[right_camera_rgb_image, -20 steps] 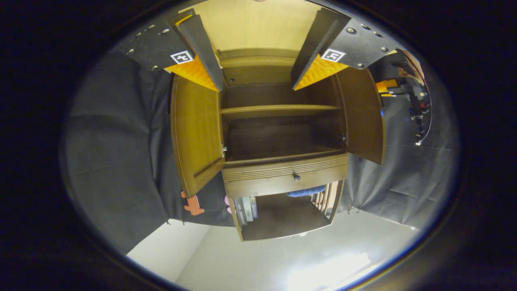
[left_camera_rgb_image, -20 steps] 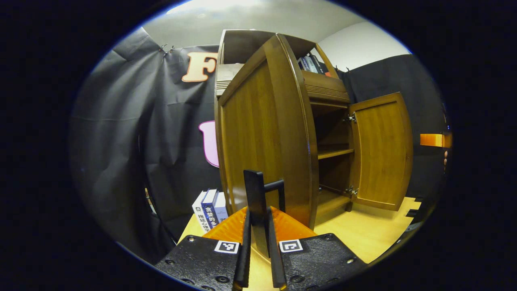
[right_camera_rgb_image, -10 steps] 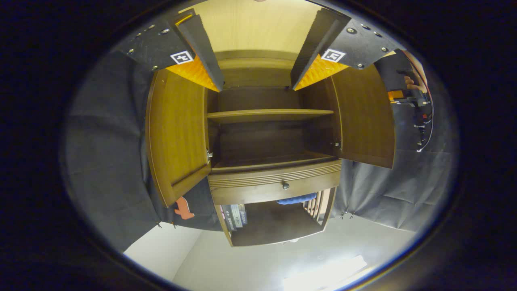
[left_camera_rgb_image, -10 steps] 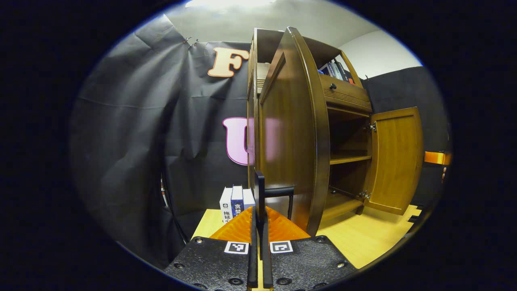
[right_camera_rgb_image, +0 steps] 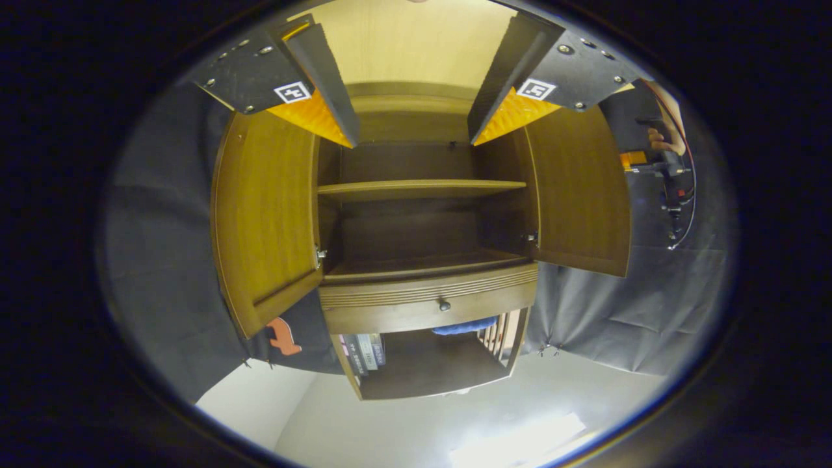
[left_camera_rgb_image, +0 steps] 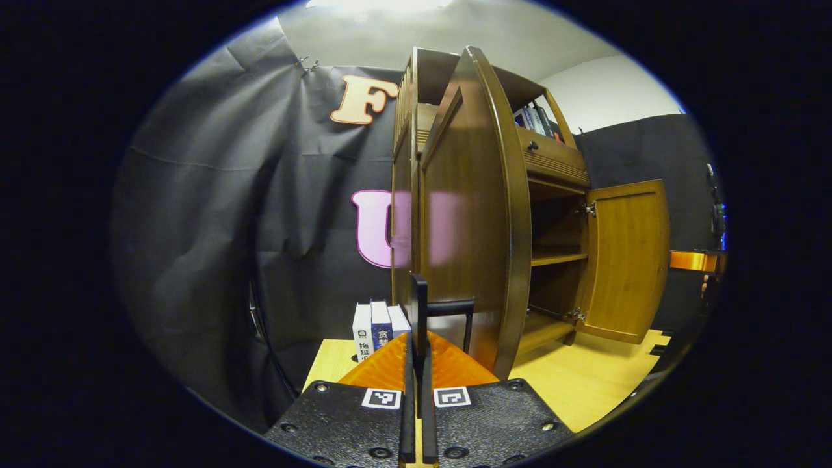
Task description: Open the right door of the double-door shoe cabinet with the right hand, and open the left door with the left hand.
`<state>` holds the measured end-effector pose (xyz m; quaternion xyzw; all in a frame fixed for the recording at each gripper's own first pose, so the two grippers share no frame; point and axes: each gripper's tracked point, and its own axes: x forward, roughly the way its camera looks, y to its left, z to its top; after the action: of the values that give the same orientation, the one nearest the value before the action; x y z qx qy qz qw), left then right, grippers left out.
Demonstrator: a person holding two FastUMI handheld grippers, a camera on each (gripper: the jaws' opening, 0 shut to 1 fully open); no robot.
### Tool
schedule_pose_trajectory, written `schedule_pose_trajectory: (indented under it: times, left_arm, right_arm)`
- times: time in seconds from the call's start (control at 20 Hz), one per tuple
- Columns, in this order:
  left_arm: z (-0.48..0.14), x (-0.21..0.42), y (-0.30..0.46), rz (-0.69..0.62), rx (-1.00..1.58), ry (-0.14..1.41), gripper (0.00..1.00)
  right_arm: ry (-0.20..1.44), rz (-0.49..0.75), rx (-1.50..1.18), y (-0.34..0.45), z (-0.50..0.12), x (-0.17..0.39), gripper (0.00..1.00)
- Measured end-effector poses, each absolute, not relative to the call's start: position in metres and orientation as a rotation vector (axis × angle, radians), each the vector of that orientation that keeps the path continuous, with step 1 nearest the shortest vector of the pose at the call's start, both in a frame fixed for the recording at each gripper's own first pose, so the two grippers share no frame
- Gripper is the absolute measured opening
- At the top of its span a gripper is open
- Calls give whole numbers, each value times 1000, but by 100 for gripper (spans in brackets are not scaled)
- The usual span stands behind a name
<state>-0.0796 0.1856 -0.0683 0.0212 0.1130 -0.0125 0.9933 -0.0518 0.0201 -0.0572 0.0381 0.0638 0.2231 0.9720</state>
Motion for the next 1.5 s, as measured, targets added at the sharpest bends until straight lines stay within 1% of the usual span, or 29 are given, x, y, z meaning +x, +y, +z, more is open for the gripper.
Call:
schedule_pose_trajectory:
  times: [0.5,0.65,0.8,0.9,1.0,1.15,1.2,1.3,1.35,1.5]
  left_arm:
    - [-66,-82,183,-32,52,214,6]
    - [-55,-90,181,-44,63,187,11]
    - [-47,-97,184,-27,79,169,9]
    - [-44,-104,184,-19,89,172,10]
    - [-42,-109,183,-12,95,177,14]
    - [-37,-113,183,11,99,181,16]
    - [-36,-115,183,19,96,179,19]
    - [-29,-119,181,32,82,161,35]
    - [-27,-124,179,43,79,155,37]
    - [-19,-132,174,65,75,146,36]
  right_arm:
    - [135,449,104,21,-71,-55,99]
    - [131,450,109,23,-72,-58,99]
    - [124,448,108,26,-73,-60,99]
    - [123,453,111,27,-73,-62,99]
    - [118,446,109,26,-72,-63,99]
    - [107,435,94,24,-70,-62,99]
    - [105,435,93,24,-69,-62,99]
    - [99,432,98,23,-68,-62,98]
    - [95,428,100,21,-68,-62,99]
    - [86,413,101,17,-64,-60,99]
